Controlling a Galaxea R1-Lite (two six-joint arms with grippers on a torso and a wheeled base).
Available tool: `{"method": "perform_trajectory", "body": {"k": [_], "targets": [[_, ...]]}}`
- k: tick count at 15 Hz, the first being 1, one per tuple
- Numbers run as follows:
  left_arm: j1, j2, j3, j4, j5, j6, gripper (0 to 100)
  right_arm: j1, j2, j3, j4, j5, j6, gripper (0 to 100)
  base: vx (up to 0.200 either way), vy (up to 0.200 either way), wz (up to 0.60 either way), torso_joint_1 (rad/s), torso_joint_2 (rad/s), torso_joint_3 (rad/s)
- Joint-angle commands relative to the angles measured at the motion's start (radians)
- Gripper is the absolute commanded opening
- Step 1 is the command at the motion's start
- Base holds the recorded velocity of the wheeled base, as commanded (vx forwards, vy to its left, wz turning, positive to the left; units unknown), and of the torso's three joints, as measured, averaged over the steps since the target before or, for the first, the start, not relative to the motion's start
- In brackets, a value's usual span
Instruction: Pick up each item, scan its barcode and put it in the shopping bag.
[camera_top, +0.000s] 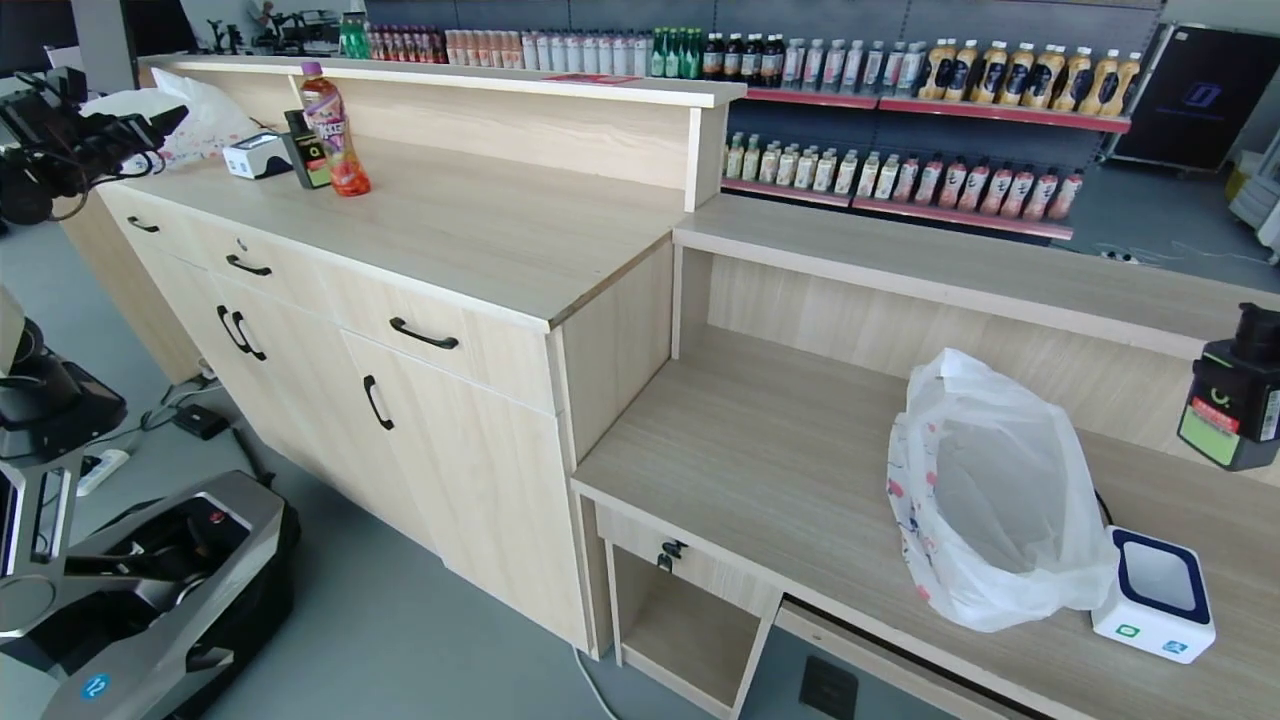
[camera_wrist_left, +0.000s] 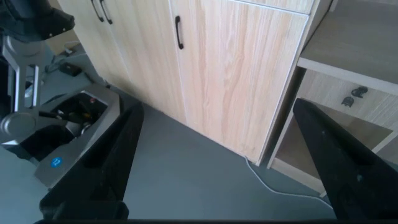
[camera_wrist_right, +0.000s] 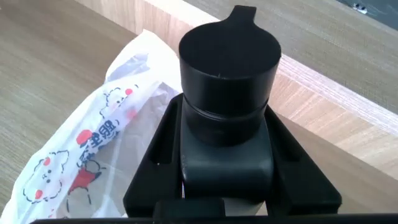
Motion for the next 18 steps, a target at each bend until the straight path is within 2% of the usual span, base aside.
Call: {"method": "perform_trajectory", "body": {"k": [1, 3, 4, 5, 8, 11, 18], "targets": [[0.001, 0.000, 0.000, 0.000, 0.000, 0.001, 100, 0.065, 0.054, -0.006, -0.016, -0.002, 0.013, 0, 0.000, 0.000, 0.00, 0.000, 0.00, 0.000], [0.001, 0.000, 0.000, 0.000, 0.000, 0.001, 100, 0.143, 0.153, 0.000, -0.085, -0.003, 0.015, 0, 0.000, 0.000, 0.00, 0.000, 0.00, 0.000], [0.001, 0.000, 0.000, 0.000, 0.000, 0.001, 100, 0.143, 0.153, 0.000, -0.085, -0.003, 0.015, 0, 0.000, 0.000, 0.00, 0.000, 0.00, 0.000], [0.001, 0.000, 0.000, 0.000, 0.000, 0.001, 100, 0.201, 0.215, 0.020, -0.143, -0.003, 0.015, 0, 0.000, 0.000, 0.00, 0.000, 0.00, 0.000], [0.001, 0.000, 0.000, 0.000, 0.000, 0.000, 100, 0.261, 0.291, 0.054, -0.198, -0.002, 0.009, 0, 0.000, 0.000, 0.00, 0.000, 0.00, 0.000], [0.001, 0.000, 0.000, 0.000, 0.000, 0.001, 100, 0.307, 0.360, 0.080, -0.294, -0.002, 0.009, 0, 0.000, 0.000, 0.00, 0.000, 0.00, 0.000], [0.001, 0.000, 0.000, 0.000, 0.000, 0.000, 100, 0.339, 0.512, 0.103, -0.475, -0.002, 0.009, 0, 0.000, 0.000, 0.00, 0.000, 0.00, 0.000]]}}
